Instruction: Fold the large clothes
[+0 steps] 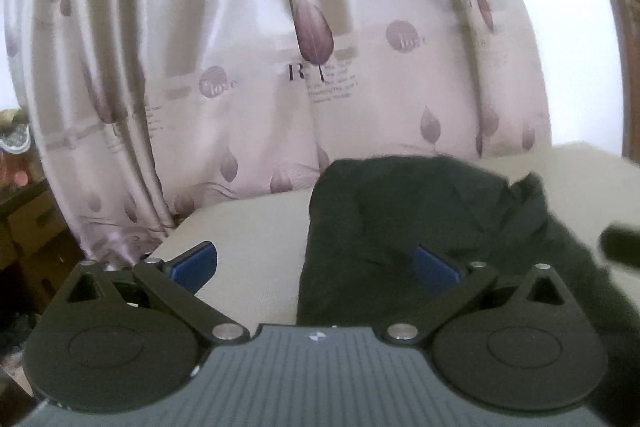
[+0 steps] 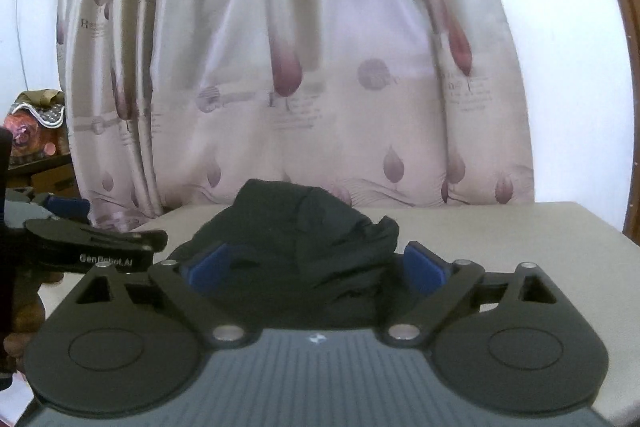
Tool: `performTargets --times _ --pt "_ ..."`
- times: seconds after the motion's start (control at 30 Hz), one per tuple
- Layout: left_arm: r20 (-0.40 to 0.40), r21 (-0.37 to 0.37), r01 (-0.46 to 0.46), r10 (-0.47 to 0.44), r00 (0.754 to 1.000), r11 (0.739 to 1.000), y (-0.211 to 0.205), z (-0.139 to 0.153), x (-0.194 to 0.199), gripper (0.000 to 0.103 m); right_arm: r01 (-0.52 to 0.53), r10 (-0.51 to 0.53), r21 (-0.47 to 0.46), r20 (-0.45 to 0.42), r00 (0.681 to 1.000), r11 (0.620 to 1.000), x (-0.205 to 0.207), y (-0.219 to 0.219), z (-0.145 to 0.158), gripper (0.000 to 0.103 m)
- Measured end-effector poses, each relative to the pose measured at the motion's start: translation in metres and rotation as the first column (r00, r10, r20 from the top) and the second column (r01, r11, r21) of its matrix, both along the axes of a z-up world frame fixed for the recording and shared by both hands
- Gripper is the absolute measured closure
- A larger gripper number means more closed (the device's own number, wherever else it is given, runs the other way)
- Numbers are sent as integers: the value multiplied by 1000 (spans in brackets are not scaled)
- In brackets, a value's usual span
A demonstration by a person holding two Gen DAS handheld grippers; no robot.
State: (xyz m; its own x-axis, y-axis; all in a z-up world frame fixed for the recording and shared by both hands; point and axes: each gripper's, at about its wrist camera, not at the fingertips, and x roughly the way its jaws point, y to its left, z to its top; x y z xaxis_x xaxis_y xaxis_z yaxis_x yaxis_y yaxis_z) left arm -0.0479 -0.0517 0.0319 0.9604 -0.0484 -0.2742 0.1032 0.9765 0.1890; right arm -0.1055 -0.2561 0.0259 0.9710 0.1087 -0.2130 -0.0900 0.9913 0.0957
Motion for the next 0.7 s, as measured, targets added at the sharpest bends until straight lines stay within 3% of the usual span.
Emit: performTargets --times 0.1,0.33,0.5,0.7 --pt "-19 -69 63 -64 998 996 7 11 -10 0 -4 4 -14 10 1000 1000 -7 8 3 8" --pt "21 -83 142 -141 990 986 5 21 -33 0 -2 4 -41 34 999 999 -19 19 14 6" --pt "-28 -142 117 -122 992 983 7 23 -32 0 19 -18 -46 26 1000 999 -21 20 15 5" --pt "-45 -147 98 -105 993 984 8 18 -27 0 30 -29 -44 11 1000 999 -21 19 15 5"
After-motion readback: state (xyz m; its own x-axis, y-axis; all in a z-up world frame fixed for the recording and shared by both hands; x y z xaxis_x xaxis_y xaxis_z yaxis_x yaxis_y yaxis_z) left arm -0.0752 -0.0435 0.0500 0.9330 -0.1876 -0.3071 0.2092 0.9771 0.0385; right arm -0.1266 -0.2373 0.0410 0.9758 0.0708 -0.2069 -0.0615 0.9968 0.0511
